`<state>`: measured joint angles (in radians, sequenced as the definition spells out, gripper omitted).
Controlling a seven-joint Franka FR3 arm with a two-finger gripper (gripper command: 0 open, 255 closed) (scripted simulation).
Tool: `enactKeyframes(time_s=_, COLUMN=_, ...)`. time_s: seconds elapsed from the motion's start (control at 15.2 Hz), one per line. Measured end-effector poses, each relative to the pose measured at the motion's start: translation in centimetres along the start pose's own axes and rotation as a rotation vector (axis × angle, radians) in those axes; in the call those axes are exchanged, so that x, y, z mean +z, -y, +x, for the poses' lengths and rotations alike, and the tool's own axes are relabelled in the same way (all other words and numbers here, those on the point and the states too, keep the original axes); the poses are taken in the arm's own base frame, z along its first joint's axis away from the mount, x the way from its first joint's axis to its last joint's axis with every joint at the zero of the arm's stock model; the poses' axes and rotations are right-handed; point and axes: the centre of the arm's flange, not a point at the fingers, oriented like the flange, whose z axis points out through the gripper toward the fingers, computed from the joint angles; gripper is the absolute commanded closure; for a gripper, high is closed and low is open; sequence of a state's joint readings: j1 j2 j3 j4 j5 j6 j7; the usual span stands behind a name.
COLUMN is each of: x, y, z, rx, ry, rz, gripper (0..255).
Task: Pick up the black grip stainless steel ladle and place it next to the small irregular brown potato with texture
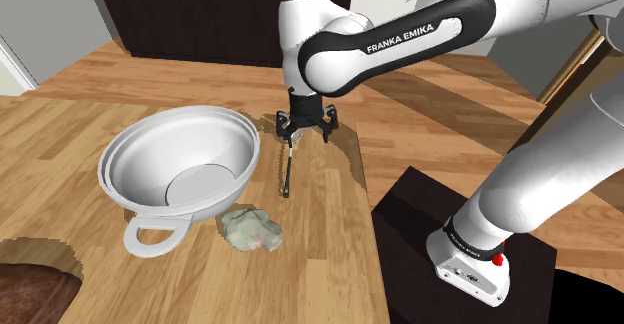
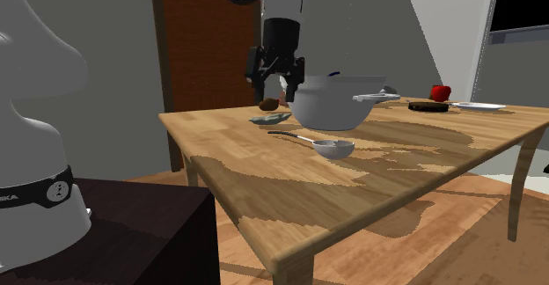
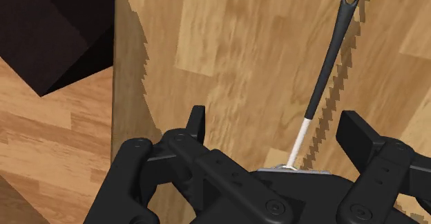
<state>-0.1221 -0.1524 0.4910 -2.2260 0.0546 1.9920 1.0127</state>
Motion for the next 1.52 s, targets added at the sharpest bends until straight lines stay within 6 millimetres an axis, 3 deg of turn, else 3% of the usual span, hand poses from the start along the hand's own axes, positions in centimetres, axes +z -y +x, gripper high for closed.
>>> enactKeyframes(time_s=0.4, x=3.9, y=4.9, z=3.8, rx=0.173, ry=-0.033, rz=-0.018, gripper=0)
enactKeyframes(time_s=0.86, x=7.5, y=5.2, z=4.3, rx=0.189, ry=-0.037, rz=-0.019, gripper=0)
enactKeyframes(time_s=1.25, x=7.9, y=5.2, z=4.2, rx=0.189, ry=-0.037, rz=-0.019, gripper=0)
enactKeyframes(time_s=1.32, x=7.9, y=5.2, z=4.2, rx=0.189, ry=-0.037, rz=-0.019, gripper=255)
enactKeyframes(time_s=1.52, x=7.9, y=5.2, z=4.2, rx=0.189, ry=-0.037, rz=-0.019, gripper=255)
